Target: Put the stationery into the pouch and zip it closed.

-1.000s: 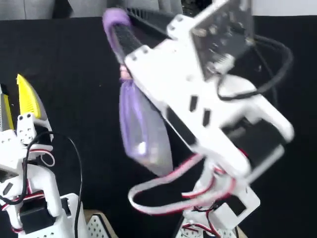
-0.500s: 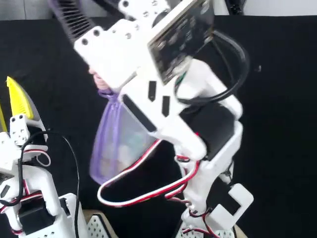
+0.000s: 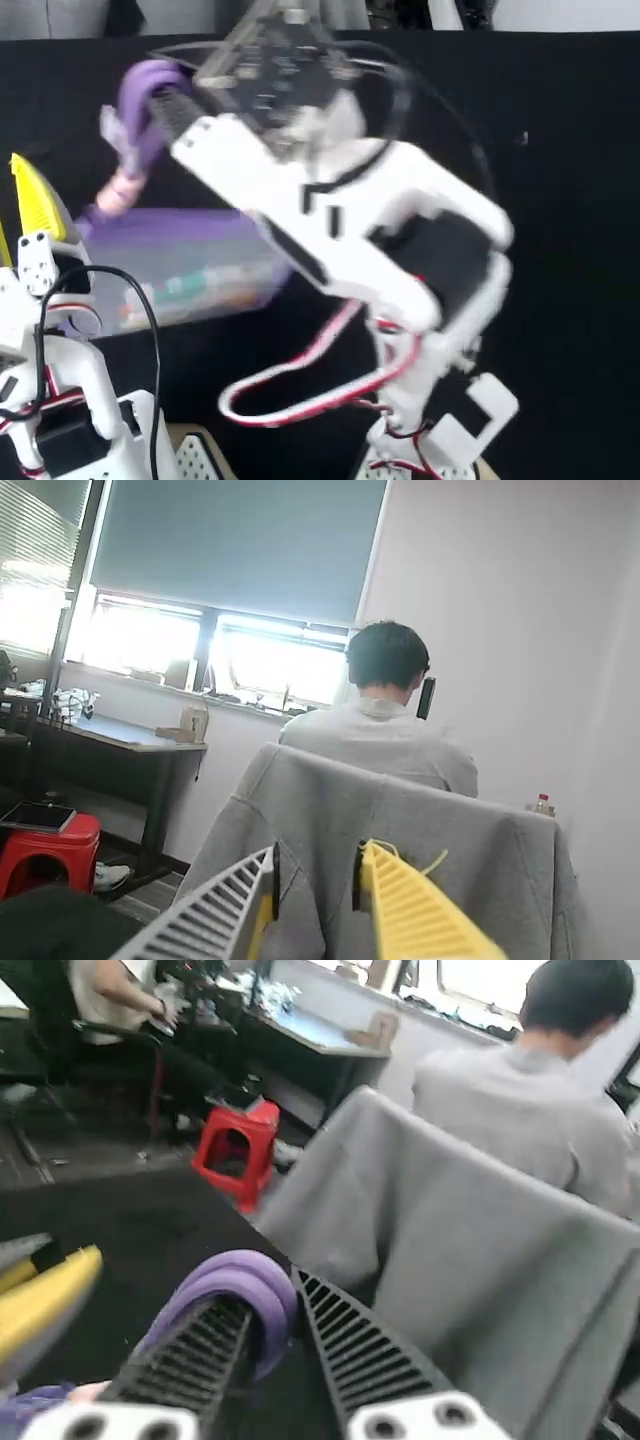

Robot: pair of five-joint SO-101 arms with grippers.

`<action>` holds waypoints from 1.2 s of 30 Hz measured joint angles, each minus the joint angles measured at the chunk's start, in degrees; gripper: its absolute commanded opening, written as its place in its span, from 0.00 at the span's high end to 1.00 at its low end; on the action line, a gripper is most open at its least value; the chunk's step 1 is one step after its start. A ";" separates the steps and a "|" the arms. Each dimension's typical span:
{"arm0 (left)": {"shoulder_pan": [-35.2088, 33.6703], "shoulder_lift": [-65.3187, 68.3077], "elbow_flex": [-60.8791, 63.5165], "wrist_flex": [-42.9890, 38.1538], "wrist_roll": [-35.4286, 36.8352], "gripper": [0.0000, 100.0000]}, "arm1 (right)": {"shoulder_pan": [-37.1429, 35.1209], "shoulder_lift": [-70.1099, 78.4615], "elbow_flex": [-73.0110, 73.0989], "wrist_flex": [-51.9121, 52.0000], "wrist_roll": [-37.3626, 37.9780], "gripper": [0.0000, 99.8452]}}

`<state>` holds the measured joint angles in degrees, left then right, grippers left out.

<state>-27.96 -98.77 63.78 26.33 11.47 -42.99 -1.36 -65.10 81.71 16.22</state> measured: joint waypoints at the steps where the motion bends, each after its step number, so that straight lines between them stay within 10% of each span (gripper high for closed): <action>1: 0.00 0.00 -0.53 0.00 0.00 0.85 | 1.14 -0.79 -0.53 2.11 0.00 0.99; 17: 15.12 0.00 -12.66 26.81 0.00 0.85 | 13.89 -4.31 -1.14 10.29 -5.80 0.99; 36: 39.30 -0.26 -50.29 51.25 0.00 0.85 | 14.24 -1.14 18.73 -11.78 -8.97 0.99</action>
<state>11.34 -99.03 13.49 77.58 11.47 -28.75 -2.51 -46.37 69.93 7.25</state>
